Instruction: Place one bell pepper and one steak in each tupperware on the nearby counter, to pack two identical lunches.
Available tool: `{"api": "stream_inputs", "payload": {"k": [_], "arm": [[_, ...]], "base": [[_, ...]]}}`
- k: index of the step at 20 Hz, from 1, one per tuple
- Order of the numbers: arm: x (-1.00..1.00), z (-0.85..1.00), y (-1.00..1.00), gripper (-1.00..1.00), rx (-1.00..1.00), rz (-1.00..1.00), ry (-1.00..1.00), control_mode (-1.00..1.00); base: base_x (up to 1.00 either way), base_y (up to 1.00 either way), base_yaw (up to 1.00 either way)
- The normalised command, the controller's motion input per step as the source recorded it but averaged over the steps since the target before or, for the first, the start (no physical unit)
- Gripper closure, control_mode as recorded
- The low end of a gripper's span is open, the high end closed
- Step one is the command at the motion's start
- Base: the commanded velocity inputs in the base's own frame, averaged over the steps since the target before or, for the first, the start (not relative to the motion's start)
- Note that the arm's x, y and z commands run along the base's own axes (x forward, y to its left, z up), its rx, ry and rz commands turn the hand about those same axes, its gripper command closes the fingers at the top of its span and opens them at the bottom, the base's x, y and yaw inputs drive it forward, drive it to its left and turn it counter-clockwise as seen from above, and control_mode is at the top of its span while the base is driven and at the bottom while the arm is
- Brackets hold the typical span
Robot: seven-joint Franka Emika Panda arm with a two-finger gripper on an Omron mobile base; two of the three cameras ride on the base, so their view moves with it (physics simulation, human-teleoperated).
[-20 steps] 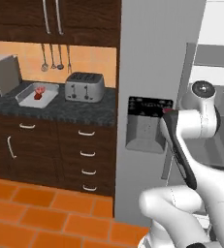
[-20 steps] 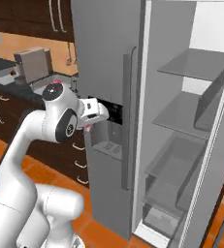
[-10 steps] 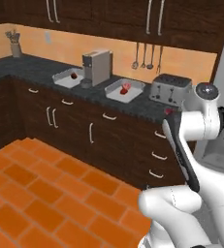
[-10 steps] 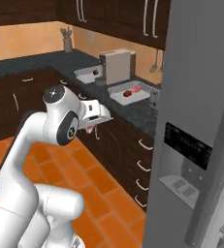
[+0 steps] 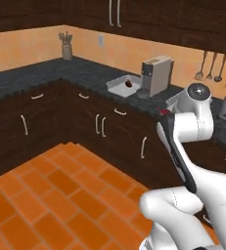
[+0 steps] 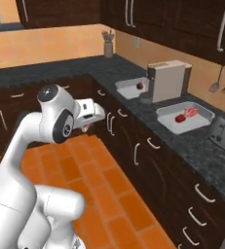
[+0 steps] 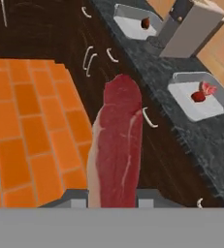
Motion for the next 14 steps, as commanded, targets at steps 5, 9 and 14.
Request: {"api": "stream_inputs", "payload": {"k": [5,9,14], "arm": [[0.0,0.0,0.0,1.0,0.0,0.0,0.0,1.0],[0.0,0.0,0.0,1.0,0.0,0.0,0.0,1.0],[0.0,0.0,0.0,1.0,0.0,0.0,0.0,1.0]], "base": [[1.0,0.09,-0.07],[1.0,0.13,-0.33],[0.63,0.18,-0.5]]}}
